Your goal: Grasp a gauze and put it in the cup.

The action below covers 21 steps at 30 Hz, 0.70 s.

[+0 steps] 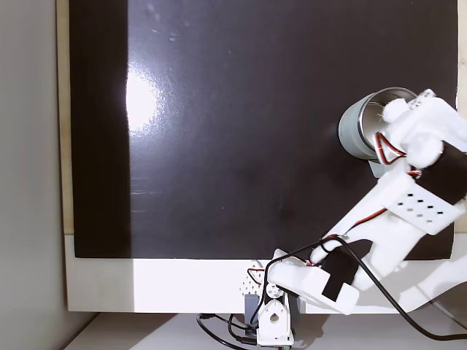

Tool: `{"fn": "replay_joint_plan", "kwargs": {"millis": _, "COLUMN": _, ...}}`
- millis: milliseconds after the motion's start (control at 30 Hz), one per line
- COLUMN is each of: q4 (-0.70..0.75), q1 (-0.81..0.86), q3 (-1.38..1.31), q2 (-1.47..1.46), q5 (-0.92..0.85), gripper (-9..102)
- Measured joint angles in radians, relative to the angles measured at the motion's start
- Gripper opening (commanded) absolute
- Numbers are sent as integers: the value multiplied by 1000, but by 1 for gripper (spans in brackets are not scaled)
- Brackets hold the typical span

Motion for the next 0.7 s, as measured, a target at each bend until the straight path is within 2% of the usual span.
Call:
{"fn": "replay_joint_plan", "kwargs": {"millis": 167, "q4": 0, "q1": 8, "q3": -6, "q2": -11, "q5": -3, "gripper": 0}}
{"fn": "replay_joint_plan", "kwargs": {"millis": 500, "q4": 0, "q1": 14, "q3": -6, "q2": -11, "q5": -6, "gripper": 25}}
{"fn": "replay_joint_plan", "kwargs": {"millis": 600, "q4": 0, "q1": 12, "q3": -6, "q2": -11, "q5": -6, "gripper": 29}}
{"fn": "replay_joint_plan", "kwargs": {"millis": 700, "q4": 0, "q1": 14, "q3": -6, "q2": -11, "q5": -6, "gripper": 29}}
